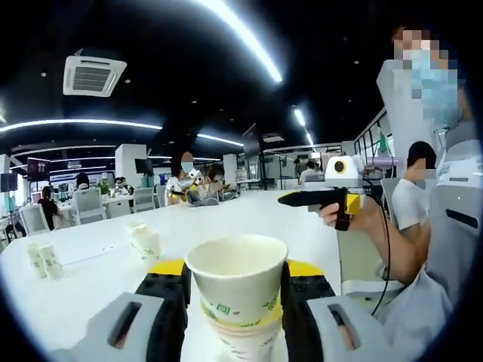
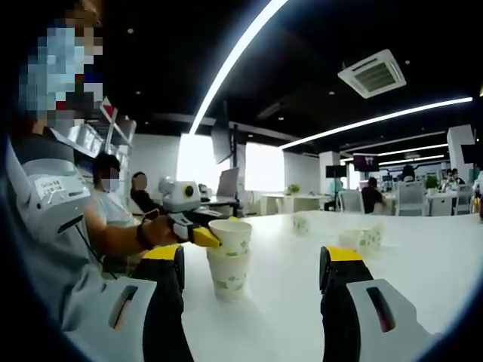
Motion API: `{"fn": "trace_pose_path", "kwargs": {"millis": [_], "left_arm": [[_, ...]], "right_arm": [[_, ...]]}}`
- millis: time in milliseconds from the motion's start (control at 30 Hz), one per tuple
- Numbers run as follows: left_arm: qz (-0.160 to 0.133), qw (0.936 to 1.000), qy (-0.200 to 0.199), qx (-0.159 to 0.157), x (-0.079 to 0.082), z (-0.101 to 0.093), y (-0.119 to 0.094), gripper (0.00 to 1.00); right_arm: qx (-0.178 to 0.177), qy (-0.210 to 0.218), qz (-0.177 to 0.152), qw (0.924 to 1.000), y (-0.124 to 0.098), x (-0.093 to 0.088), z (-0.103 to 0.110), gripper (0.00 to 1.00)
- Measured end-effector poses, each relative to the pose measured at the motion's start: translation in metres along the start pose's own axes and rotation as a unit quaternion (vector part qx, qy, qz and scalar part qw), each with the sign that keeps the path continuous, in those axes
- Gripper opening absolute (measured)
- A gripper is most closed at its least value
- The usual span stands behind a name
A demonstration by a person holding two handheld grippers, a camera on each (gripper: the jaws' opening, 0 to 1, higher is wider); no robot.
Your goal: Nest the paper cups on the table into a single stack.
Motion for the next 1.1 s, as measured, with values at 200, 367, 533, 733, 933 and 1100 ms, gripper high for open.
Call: {"fn": "trace_pose_path", "kwargs": {"millis": [200, 367, 533, 733, 933, 1100], "left_arm": [[0.007, 0.9999, 0.008, -0.002, -0.004, -0.002, -0.002, 0.67], [-0.001, 1.0, 0.004, 0.0, 0.0, -0.001, -0.007, 0.68], [0.002, 0.9998, -0.008, -0.019, 0.002, -0.005, -0.012, 0.74], [-0.013, 0.9996, -0.011, -0.022, 0.007, -0.005, -0.024, 0.73], [-0.046, 0.9987, -0.016, -0.016, 0.023, 0.001, -0.039, 0.74], [-0.067, 0.9978, 0.0, -0.001, 0.036, 0.005, -0.053, 0.74]], "right_arm": [[0.001, 0.004, 0.0, 1.0, 0.001, -0.002, -0.001, 0.76], [0.005, 0.004, 0.001, 1.0, 0.003, -0.003, 0.002, 0.76], [0.005, 0.004, 0.003, 1.0, 0.005, -0.004, 0.002, 0.76], [0.007, 0.007, -0.004, 0.9999, 0.009, -0.003, 0.004, 0.76], [0.005, 0.01, -0.016, 0.9998, 0.01, 0.0, 0.004, 0.75], [-0.007, 0.01, -0.025, 0.9996, 0.009, 0.003, -0.001, 0.74]]}}
Point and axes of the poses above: the point that each gripper's makers call its tool centre point, and the gripper's own axes: y roughly forward along the fingers, z roughly to its left, x roughly out of its top, the point moved 2 cm from there along -y, roughly backward along the fingers, and after that the axes turned 2 degrees about z, right-handed, at the moved point
